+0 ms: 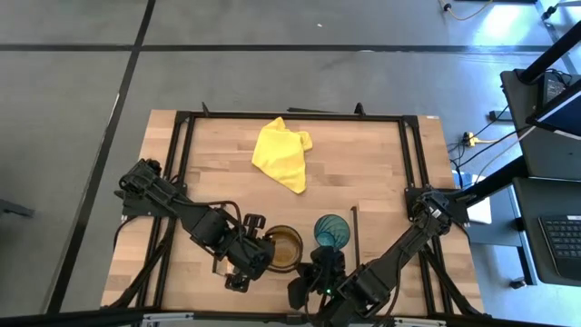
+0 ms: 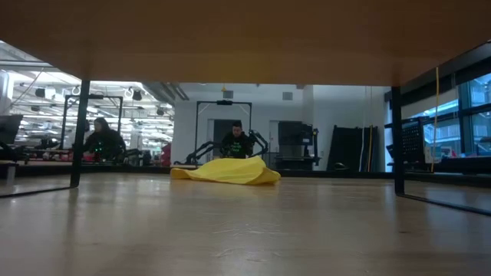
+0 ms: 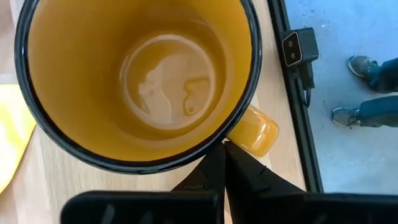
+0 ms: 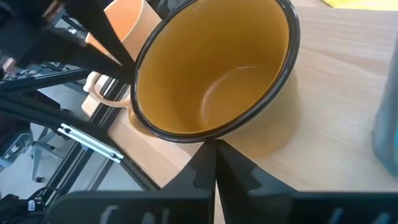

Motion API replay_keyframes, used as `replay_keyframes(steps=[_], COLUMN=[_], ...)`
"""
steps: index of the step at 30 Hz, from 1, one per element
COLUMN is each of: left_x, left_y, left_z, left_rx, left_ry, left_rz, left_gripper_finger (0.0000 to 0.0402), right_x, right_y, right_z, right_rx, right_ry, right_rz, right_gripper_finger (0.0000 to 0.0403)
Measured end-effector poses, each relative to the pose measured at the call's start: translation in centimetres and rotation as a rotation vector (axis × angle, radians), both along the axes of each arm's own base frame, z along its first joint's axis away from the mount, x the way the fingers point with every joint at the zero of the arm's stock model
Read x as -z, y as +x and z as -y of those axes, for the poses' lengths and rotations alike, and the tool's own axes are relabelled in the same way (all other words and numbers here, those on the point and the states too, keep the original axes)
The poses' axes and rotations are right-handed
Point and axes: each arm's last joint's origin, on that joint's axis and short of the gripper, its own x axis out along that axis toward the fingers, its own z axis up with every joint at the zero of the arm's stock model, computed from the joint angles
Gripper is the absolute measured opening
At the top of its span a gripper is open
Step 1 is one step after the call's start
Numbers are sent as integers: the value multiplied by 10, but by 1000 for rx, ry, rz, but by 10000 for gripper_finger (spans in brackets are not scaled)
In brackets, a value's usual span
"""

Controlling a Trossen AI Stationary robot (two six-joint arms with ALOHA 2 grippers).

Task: Stack small to large cups/mugs on shelf
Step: Adjust the brown mug on the shelf

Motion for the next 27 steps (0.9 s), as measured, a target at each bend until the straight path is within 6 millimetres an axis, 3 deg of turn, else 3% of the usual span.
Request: replay_keyframes(steps=[27], left_x=[-2], left_y=[4], left_z=[2], left_rx=[5], left_ry=[-30], left_rz=[46], left_gripper_finger=[0], right_x=[-1], right_y=[5], right_z=[5], right_rx=[10], right_ry=[-9], right_rz=[8], right_gripper_finger=[12])
